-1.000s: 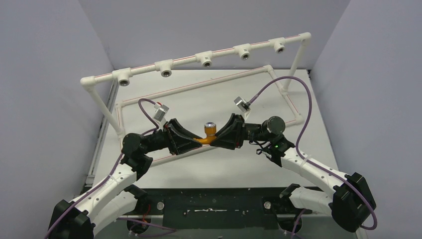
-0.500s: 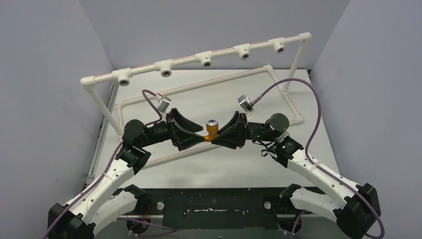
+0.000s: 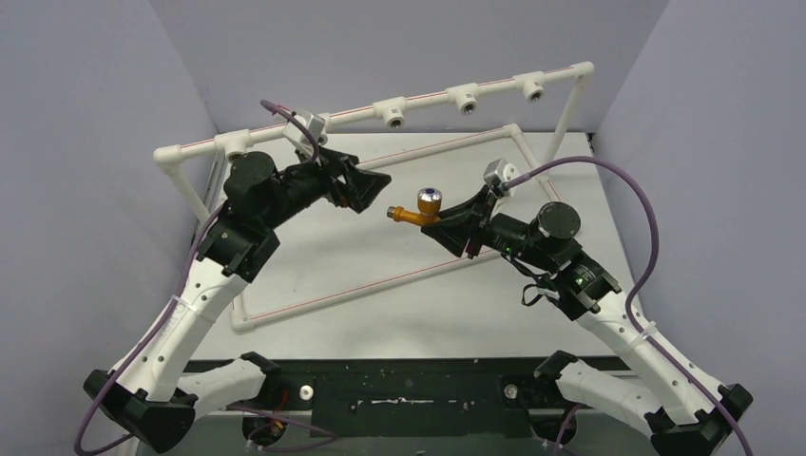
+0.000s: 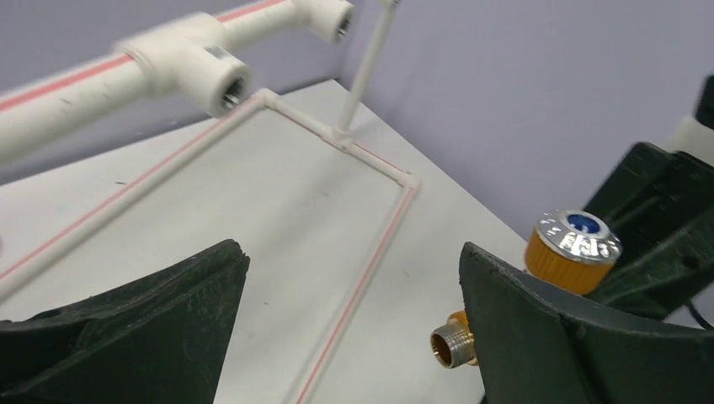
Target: Install the water faucets
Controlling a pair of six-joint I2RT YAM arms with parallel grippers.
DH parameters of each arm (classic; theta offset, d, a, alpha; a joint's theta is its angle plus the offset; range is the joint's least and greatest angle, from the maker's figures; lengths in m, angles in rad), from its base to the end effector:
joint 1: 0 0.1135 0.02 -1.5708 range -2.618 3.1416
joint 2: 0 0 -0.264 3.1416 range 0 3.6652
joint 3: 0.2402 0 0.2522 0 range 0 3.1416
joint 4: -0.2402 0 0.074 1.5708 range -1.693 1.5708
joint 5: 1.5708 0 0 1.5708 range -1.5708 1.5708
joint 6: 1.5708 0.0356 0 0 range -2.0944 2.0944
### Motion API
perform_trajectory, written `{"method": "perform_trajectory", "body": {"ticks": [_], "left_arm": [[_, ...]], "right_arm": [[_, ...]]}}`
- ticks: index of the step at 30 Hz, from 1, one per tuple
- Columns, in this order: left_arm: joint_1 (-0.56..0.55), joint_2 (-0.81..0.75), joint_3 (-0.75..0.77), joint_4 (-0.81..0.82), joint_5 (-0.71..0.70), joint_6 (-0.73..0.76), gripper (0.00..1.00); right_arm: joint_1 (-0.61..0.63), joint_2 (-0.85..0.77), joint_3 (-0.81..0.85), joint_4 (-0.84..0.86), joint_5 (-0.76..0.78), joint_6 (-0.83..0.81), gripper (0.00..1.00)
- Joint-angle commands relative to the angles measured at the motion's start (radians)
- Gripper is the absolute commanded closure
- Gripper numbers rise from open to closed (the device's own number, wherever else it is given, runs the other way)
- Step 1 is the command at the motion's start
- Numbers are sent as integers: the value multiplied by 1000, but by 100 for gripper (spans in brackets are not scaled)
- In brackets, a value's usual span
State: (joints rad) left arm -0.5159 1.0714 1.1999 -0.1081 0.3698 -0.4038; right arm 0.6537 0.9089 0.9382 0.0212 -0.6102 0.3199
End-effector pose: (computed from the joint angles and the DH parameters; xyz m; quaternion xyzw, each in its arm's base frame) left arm 0.1989 -0.1276 0.4383 0.1697 0.6795 -0.4269 0.5721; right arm 0.1494 0.1402 0.3941 -0.3238 0.6119 0.5063 0.5141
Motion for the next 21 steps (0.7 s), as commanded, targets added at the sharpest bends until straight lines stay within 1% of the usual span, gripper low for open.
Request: {"method": "perform_trajectory", "body": {"ticks": [1, 6, 10, 12, 17, 21], "left_arm": [[5, 65, 187, -109, -244, 169, 5], [8, 180, 391, -150, -372, 263, 4], [17, 300, 574, -200, -540, 331, 3], [39, 354, 637, -191, -605, 352, 3], [129, 470, 728, -111, -628, 370, 3], [202, 584, 811, -95, -586, 338, 3]], "right_arm": [[-1, -2, 107, -79, 219, -125, 100], [9, 25, 159, -75, 329, -191, 100], [34, 69, 197, -46, 414, -263, 100], [58, 88, 209, -29, 468, -306, 100], [134, 128, 209, 82, 603, -420, 100], [159, 164, 194, 180, 718, -466, 100]]}}
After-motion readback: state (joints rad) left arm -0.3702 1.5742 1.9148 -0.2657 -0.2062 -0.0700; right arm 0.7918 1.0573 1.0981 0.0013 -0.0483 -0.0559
